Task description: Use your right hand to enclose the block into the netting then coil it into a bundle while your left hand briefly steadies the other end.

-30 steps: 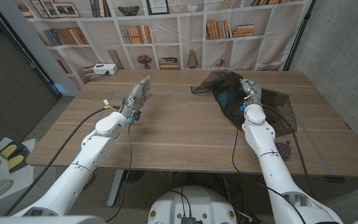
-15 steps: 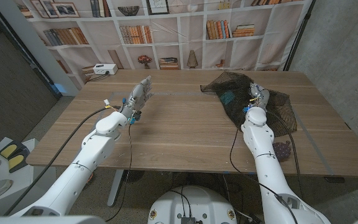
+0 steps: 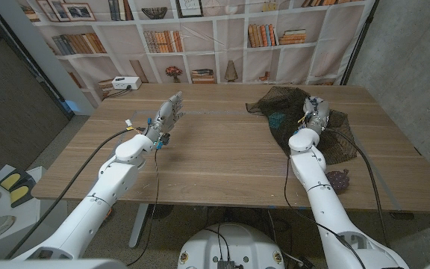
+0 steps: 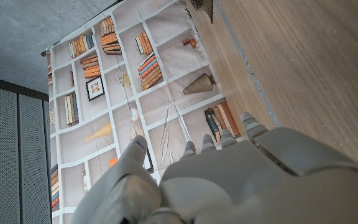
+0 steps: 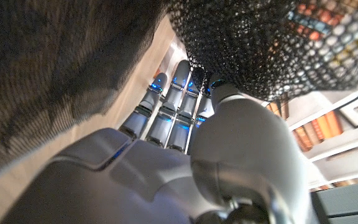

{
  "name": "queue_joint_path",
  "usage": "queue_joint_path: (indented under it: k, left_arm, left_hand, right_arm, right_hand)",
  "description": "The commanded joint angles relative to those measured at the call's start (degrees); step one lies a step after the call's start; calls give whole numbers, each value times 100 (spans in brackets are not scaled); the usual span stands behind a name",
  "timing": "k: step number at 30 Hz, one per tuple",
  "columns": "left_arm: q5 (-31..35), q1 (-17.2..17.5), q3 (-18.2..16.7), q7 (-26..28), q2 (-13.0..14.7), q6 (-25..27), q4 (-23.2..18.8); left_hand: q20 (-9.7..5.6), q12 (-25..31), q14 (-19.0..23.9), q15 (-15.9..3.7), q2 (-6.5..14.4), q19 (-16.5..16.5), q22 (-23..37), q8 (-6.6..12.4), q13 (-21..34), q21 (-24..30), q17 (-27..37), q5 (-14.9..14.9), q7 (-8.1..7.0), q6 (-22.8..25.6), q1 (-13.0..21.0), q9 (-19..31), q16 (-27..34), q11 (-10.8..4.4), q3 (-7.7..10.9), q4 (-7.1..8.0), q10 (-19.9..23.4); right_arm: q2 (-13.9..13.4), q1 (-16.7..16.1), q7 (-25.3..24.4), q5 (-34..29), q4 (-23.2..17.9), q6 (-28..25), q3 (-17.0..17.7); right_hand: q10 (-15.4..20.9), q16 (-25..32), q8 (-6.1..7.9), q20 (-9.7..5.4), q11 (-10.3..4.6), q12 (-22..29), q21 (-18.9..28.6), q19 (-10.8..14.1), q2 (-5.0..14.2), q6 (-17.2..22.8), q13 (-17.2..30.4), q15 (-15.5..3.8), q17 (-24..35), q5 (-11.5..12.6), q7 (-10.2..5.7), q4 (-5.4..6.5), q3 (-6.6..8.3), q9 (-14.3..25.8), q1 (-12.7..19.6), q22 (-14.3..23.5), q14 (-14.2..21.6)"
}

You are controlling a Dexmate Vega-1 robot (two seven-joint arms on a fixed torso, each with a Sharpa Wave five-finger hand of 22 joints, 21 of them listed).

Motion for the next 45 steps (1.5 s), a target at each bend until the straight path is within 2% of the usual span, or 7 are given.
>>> queue_joint_path:
  k: [1,10,18,31,38,44,45]
  left_arm:
    - [-34,-17,5,-93,-10,-81,58]
    - [-98,-34,-4,-163,-35,-116,125]
    - [-98,-116,28,-246,-51,-159,230]
    - [-77,-156,44,-336,-59,-283,330]
    - [-72,-148,34,-327,-58,-291,334]
    - [-62,-161,38,-347,-45,-295,349]
    - [-53,-167,42,-352,-43,-304,357]
  left_hand:
    - [-10,-1,-89,-39,-23,10,16,16,25,42,22,50,-43,-326,45,33,-6,16,-13,6,-318]
    - [9,-1,-67,-48,-29,25,16,19,25,47,21,48,-42,-316,44,33,0,20,-18,4,-322]
    - [18,-2,-59,-50,-34,19,17,24,26,45,21,47,-45,-301,44,33,0,28,-23,2,-327]
    - [23,-17,-73,-42,-55,12,16,24,26,41,20,43,-48,-289,44,33,-9,16,-36,-5,-371]
    - [29,-23,-74,-50,-77,3,15,18,27,37,19,41,-54,-302,53,33,-11,7,-44,-20,-394]
    - [29,-27,-74,-52,-108,-6,14,15,27,32,17,38,-60,-312,67,33,-13,-7,-55,-42,-413]
    - [29,-27,-77,-54,-114,-6,13,14,27,32,17,38,-59,-313,70,33,-14,-9,-57,-47,-416]
  right_arm:
    - [-478,310,-1114,-2370,594,-1518,-776]
    - [-771,467,-1100,-3234,808,-2762,-1250]
    - [-1082,668,-154,-4057,941,-4061,-1955]
    - [-1429,1435,2829,-5158,1111,-5956,-3273]
    - [-1924,1750,4537,-5570,922,-6117,-3936]
    - [-2380,1989,6071,-5840,658,-5933,-4354]
    - [-2392,2004,6138,-5871,667,-5930,-4384]
  right_hand:
    - [-85,-27,815,2,-12,-85,51,-50,35,266,-43,-549,-16,64,-63,5,-10,307,61,33,-37]
    - [-77,-56,823,-15,-49,-214,123,-7,-31,350,-163,-593,-41,90,-147,-8,-19,207,39,42,-31]
    - [116,-134,808,29,-79,-290,204,38,-125,431,-302,-626,-140,127,-179,-43,-7,78,19,43,43]
    - [-194,-515,502,134,-143,-740,267,-152,-290,60,-612,-614,-407,164,-471,-162,83,-221,12,12,-187]
    - [-421,-734,418,183,-188,-986,233,-359,-384,-67,-741,-623,-517,174,-545,-158,73,-301,-99,-20,-436]
    - [-91,-893,665,127,-257,-1029,301,-322,-369,328,-878,-639,-622,214,-492,-185,154,-232,-115,-53,-467]
    - [-351,-1028,434,146,-184,-1211,328,-353,-401,-146,-953,-583,-654,221,-576,-161,146,-318,-208,-63,-627]
